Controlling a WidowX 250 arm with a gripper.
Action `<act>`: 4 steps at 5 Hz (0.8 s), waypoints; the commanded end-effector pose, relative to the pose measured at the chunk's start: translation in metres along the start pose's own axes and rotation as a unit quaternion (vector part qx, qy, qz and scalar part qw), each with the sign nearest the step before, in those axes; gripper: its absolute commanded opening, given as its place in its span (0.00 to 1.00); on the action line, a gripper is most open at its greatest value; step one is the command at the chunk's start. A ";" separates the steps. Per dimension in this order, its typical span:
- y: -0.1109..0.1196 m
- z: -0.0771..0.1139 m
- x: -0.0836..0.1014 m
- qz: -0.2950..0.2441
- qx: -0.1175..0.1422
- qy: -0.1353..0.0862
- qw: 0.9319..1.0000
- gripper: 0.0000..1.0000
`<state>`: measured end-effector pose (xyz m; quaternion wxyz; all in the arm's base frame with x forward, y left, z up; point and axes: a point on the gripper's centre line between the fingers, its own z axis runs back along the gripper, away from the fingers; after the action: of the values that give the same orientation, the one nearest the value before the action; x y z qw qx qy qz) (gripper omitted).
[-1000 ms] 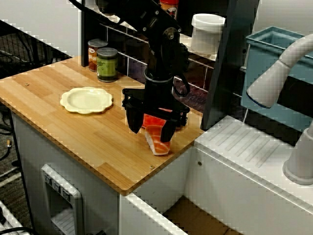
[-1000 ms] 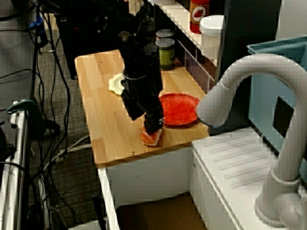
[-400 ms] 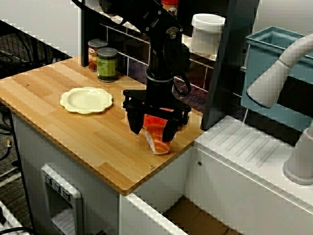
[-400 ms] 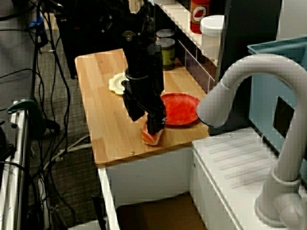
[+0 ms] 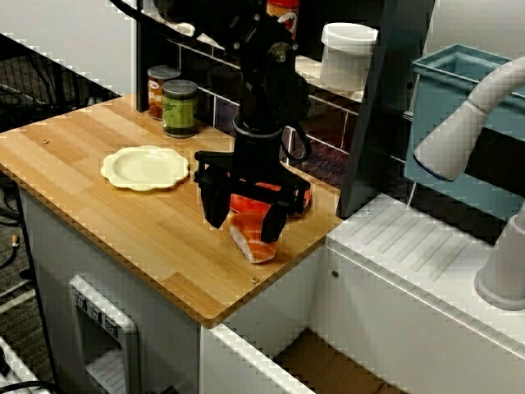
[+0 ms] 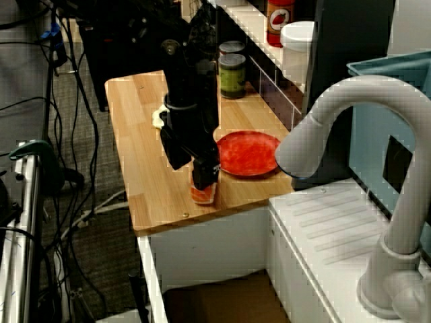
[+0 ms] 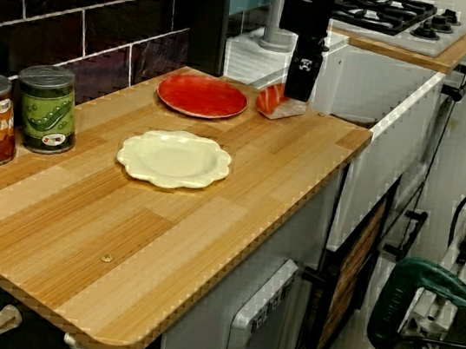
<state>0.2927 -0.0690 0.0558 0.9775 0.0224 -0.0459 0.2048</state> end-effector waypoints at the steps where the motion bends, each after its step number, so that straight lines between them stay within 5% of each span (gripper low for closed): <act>1: 0.002 0.025 0.000 -0.001 -0.030 -0.023 0.999 1.00; 4: -0.007 0.011 0.015 0.033 -0.024 -0.020 0.999 1.00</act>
<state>0.3041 -0.0726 0.0584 0.9713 0.0096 -0.0525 0.2320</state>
